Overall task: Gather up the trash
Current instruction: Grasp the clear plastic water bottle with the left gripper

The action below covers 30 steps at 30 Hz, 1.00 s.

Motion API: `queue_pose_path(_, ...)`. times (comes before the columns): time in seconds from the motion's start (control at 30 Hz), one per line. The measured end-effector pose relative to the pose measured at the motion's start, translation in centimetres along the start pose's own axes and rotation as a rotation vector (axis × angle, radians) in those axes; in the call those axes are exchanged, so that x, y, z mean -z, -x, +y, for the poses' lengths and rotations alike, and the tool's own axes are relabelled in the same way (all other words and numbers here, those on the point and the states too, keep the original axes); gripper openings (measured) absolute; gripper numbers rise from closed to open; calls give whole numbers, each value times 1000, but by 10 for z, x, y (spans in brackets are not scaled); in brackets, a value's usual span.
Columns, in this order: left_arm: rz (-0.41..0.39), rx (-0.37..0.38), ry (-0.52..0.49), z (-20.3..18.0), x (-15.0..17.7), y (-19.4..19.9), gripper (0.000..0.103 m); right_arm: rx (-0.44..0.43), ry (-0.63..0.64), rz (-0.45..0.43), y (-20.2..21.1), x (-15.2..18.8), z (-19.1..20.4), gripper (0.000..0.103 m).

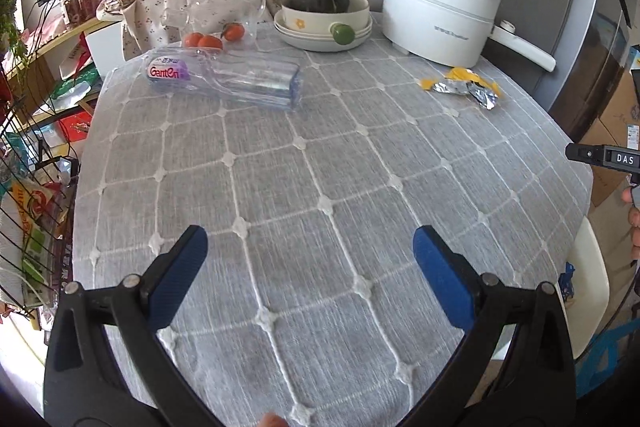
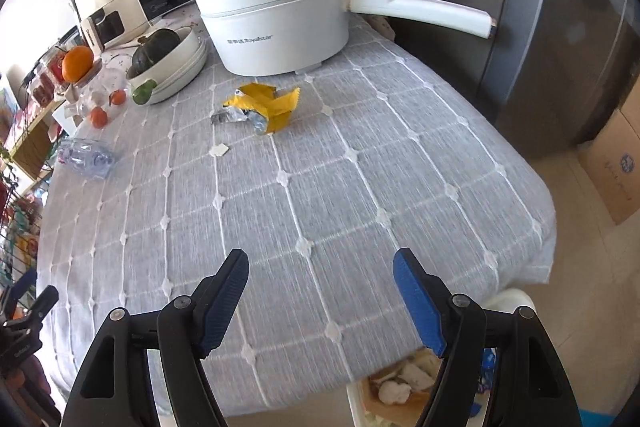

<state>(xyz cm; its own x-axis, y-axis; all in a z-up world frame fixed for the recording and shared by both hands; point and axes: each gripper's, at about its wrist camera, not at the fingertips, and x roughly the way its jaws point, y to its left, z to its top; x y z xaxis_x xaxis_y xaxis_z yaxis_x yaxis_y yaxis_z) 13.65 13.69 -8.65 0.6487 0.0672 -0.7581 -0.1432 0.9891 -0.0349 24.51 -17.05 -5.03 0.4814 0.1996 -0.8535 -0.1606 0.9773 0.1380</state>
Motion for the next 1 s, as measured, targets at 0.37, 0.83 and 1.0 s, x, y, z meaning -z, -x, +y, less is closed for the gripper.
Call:
queue_pose_path(0.37, -33, -50, 116, 36, -62, -43, 102, 34, 222, -119, -77, -83, 56, 76)
queue_pose_path(0.83, 101, -347, 368, 50, -154, -120, 102, 64, 436, -98, -137, -104, 94, 59)
queue_pose_path(1.0, 171, -390, 422, 54, -154, -139, 102, 61, 460, -77, -147, -105, 97, 35)
